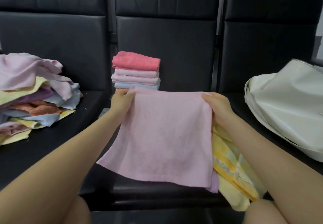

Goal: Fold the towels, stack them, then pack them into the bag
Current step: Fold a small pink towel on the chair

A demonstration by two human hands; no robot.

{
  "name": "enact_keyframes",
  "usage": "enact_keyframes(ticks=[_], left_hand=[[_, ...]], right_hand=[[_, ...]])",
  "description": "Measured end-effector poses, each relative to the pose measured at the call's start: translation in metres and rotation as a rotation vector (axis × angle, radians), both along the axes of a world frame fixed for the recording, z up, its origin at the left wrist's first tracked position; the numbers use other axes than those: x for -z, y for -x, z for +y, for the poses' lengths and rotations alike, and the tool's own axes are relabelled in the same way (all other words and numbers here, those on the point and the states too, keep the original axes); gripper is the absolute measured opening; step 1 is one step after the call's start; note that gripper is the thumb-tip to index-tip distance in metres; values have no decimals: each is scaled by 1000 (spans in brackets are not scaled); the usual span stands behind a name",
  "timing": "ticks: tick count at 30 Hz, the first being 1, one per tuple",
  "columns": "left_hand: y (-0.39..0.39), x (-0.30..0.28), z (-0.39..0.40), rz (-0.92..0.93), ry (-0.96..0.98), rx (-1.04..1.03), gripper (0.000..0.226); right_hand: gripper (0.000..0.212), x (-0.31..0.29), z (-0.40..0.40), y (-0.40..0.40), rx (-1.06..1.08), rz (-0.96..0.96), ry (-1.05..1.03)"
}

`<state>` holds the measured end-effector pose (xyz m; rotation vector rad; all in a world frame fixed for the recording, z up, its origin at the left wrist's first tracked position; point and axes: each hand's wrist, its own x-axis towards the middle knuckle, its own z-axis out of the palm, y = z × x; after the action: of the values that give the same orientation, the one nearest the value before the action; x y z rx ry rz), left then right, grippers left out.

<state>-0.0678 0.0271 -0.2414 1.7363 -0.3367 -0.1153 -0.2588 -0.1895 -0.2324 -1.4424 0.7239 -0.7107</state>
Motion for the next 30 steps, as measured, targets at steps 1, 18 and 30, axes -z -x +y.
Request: enact_keyframes(ticks=[1, 18, 30], left_hand=[[0, 2, -1, -36, -29, 7, 8], [98, -26, 70, -580, -357, 373, 19], [112, 27, 117, -776, -780, 762, 31]], right_hand=[[6, -1, -4, -9, 80, 40, 46], [21, -17, 117, 20, -342, 213, 1187], [30, 21, 132, 66, -760, 373, 1445]])
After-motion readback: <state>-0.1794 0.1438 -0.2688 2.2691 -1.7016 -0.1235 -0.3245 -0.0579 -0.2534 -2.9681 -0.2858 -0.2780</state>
